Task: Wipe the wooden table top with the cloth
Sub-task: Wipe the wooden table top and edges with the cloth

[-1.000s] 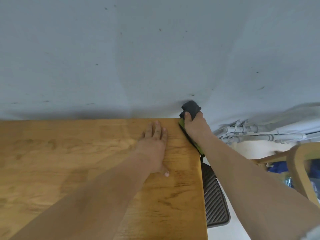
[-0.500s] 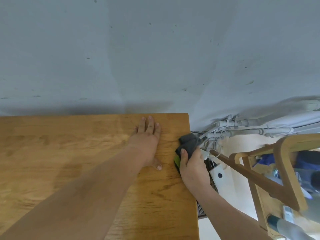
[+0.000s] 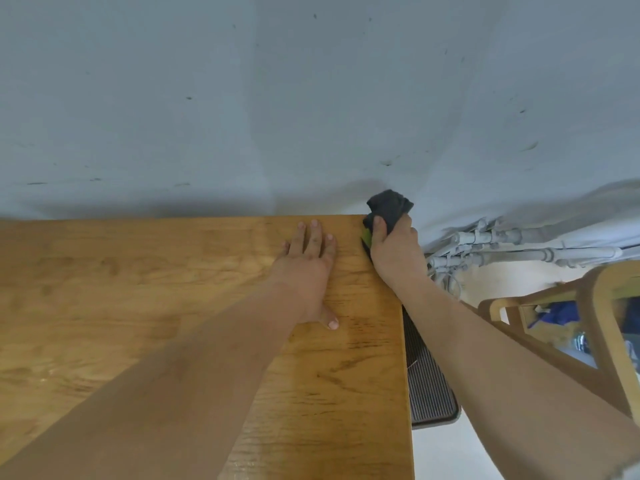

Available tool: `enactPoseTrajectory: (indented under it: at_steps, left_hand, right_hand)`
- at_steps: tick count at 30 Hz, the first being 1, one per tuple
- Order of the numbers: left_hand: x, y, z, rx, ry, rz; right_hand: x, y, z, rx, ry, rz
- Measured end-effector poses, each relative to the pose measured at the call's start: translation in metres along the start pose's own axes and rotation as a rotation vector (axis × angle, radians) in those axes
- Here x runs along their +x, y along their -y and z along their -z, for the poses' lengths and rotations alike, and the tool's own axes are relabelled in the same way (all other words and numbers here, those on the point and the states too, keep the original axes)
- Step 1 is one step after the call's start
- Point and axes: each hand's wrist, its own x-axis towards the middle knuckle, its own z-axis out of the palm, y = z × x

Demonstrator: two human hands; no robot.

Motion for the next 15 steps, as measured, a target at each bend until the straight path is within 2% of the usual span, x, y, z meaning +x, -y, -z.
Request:
enactPoseTrajectory:
  at_steps: [4,9,15]
  left_hand:
    - [0.001,0.001,-0.001,-0.012,0.017,0.013]
    - [0.003,-0.002,0.001,0.004,0.041,0.025]
    - [0.001,-0.006,0.012,-0.001,0.043,0.057]
  right_hand:
    - [-0.08,-0.047,-0.012,-0.058,-0.071,0.091]
    - [-0.169,-0.089,-0.016,-0.129,-0.006,0.05]
    - [-0.117,-0.061,-0.013,-0.118,-0.031,-0.018]
